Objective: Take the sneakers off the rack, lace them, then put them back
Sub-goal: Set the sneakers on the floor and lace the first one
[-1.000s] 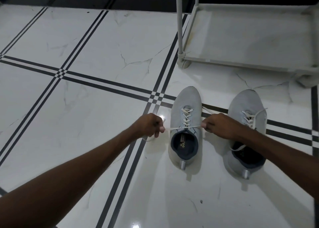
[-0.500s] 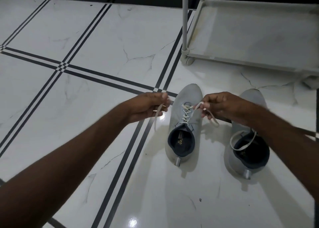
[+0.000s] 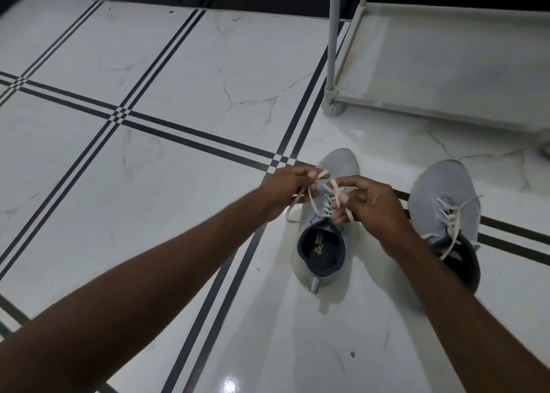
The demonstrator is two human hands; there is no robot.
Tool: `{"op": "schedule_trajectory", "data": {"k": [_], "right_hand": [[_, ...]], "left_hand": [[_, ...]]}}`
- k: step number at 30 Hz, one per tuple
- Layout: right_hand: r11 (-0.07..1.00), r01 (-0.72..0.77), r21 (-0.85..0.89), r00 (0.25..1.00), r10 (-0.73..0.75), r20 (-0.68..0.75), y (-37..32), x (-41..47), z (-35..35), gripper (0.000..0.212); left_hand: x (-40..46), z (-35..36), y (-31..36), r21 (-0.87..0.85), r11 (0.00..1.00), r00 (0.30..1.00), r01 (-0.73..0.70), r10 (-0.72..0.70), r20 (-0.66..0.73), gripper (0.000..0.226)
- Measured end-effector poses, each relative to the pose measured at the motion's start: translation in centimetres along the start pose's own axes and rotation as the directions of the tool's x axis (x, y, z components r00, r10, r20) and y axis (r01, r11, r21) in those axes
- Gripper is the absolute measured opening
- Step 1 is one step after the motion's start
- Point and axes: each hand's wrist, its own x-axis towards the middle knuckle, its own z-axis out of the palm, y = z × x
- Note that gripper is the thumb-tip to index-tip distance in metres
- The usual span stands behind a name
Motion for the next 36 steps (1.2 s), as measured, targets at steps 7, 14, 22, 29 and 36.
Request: {"op": "schedule_trajectory", "data": {"k": [7, 14, 22, 29, 36], "right_hand": [[0.971, 0.037, -0.237, 0.998, -0.046, -0.031, -0.7, 0.4, 0.9, 0.036], [0.969, 0.043, -0.244, 0.999, -0.041, 0.014, -1.1, 1.1, 0.0, 0.027], [0.997, -0.076, 0.007, 0.985, 0.074, 0.158, -0.2, 1.8, -0.8, 0.027], [0.968, -0.211, 0.139, 0.968, 0.187, 0.165, 0.7, 2.5, -0.9, 0.008], [0.953, -0.300, 0.038, 0.938, 0.288, 0.191, 0.3, 3.1, -1.4, 0.006]], "left_hand": [[0.9, 1.3, -0.1, -0.080, 0.996, 0.986, 0.041, -0.028, 0.161, 0.024], [1.4, 0.7, -0.3, -0.130, 0.977, 0.950, 0.172, -0.129, 0.285, 0.012], [0.9, 1.3, -0.6, -0.105, 0.982, 0.947, 0.159, -0.121, 0.299, 0.020], [0.0, 0.4, 1.0, 0.120, 0.993, 0.944, 0.008, -0.047, 0.327, 0.018], [-0.2, 1.5, 2.7, 0.811, 0.422, 0.899, -0.405, 0.345, 0.269, 0.007]]}}
